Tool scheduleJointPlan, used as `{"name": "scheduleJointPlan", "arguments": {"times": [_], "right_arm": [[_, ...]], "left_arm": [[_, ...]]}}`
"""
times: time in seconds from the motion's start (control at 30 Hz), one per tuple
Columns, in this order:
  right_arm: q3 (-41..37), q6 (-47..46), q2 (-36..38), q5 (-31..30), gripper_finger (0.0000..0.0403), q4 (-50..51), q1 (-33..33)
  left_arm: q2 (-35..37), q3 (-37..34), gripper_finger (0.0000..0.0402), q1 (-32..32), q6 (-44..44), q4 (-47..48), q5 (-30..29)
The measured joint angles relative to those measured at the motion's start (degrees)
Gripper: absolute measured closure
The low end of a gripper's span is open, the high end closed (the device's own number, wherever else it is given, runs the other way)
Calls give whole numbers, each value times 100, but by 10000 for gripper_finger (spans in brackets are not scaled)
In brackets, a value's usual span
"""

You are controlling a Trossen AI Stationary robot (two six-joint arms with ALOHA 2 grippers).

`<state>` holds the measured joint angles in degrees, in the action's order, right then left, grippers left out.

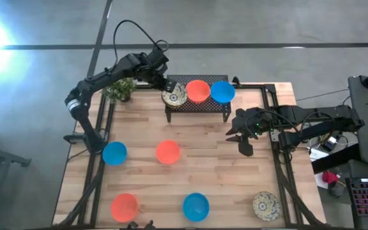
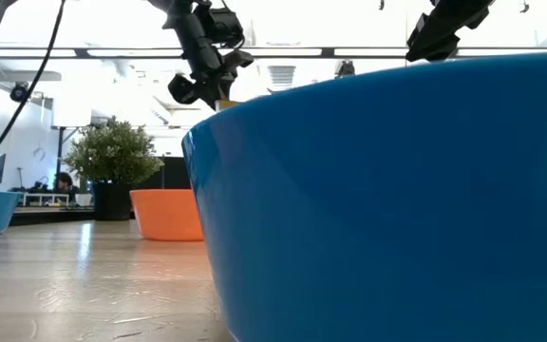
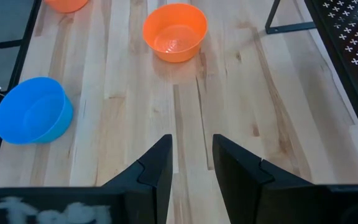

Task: Pick & Place Mini bowls
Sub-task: Stack the top yellow patterned bowl on the yellow patterned bowl on the shelf

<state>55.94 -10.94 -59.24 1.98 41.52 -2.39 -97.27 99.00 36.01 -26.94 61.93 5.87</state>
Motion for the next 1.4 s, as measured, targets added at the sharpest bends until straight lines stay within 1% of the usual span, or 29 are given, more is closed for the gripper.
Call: {"name": "scheduleJointPlan", "arguments": {"times": [0.33, 0.53, 0.77, 0.97, 1.27, 1.4], "right_arm": [[0, 0, 0, 0, 291, 0, 0], [0, 0, 0, 0, 291, -2, 0], [0, 0, 0, -2, 291, -4, 0], [0, 0, 0, 0, 291, -4, 0], [0, 0, 0, -2, 291, -4, 2], [0, -2, 0, -2, 291, -4, 0]], "left_arm": [[5, -155, 369, 0, -166, -78, 7], [13, -227, 338, -1, -162, -122, 75], [13, -151, 303, -7, -166, -99, 107], [22, 30, 300, 9, -175, -70, 535], [90, 43, 300, 9, -202, -35, 564], [90, 17, 300, 7, -75, -28, 529]]}}
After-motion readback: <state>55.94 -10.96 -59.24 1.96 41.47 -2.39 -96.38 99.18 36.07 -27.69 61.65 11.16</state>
